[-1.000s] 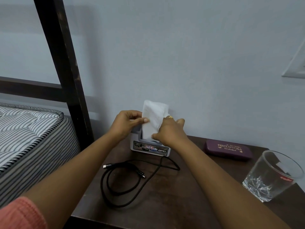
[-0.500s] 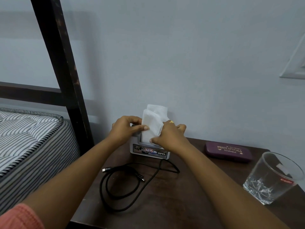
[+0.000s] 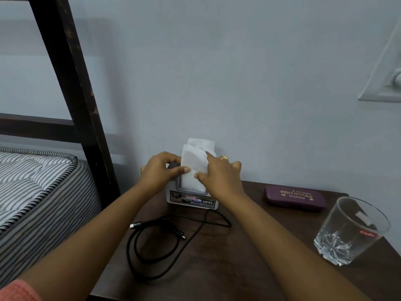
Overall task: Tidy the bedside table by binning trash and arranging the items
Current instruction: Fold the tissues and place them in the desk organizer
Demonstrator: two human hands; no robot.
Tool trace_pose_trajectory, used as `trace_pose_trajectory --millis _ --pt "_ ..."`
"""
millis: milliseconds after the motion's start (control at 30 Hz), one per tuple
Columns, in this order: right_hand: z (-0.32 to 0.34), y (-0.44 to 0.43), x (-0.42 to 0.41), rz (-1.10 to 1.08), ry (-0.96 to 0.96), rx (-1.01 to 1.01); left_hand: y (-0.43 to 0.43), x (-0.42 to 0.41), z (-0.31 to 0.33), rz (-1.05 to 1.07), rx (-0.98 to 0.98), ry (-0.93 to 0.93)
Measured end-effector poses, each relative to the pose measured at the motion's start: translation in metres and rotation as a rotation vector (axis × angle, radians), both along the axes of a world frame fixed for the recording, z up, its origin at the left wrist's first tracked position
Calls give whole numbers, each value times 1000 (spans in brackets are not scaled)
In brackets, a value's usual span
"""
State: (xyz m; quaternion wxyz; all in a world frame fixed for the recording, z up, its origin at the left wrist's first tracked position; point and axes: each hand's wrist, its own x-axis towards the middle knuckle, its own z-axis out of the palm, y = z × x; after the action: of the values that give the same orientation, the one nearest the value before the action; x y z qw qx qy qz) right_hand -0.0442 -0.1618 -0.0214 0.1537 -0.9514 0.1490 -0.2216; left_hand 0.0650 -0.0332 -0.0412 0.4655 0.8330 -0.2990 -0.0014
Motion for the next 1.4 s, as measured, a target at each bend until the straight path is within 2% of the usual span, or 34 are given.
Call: trace_pose_trajectory --millis 133,300,400,500,633,800,900,1034,1134,1234,1400 --pt "-6 0 4 20 108 -39 0 -2 0 52 87 -84" --pt "-6 -2 4 -11 65 57 0 -6 3 57 79 -75" --pt "-5 -1 3 -2 85 50 -3 -10 4 76 122 -105" --pt "-7 -3 -2 -31 22 211 -2 -10 7 63 62 -67" --pt "-12 -11 -6 -65 -83 427 -4 2 14 38 -105 94" --pt "-12 -8 -2 -51 -36 435 -21 14 17 14 83 -9" --pt "-13 -8 2 -38 -10 439 -29 13 14 52 77 0" --pt "-17 -7 3 -37 -46 470 -27 12 8 85 6 115" --pt "-17 -8 7 -47 -104 527 -22 17 0 97 -132 184" --pt "-16 -10 13 -50 -69 551 -19 11 -1 58 -272 259" --pt "-17 -12 21 -84 -72 604 -19 11 -4 38 -307 284"
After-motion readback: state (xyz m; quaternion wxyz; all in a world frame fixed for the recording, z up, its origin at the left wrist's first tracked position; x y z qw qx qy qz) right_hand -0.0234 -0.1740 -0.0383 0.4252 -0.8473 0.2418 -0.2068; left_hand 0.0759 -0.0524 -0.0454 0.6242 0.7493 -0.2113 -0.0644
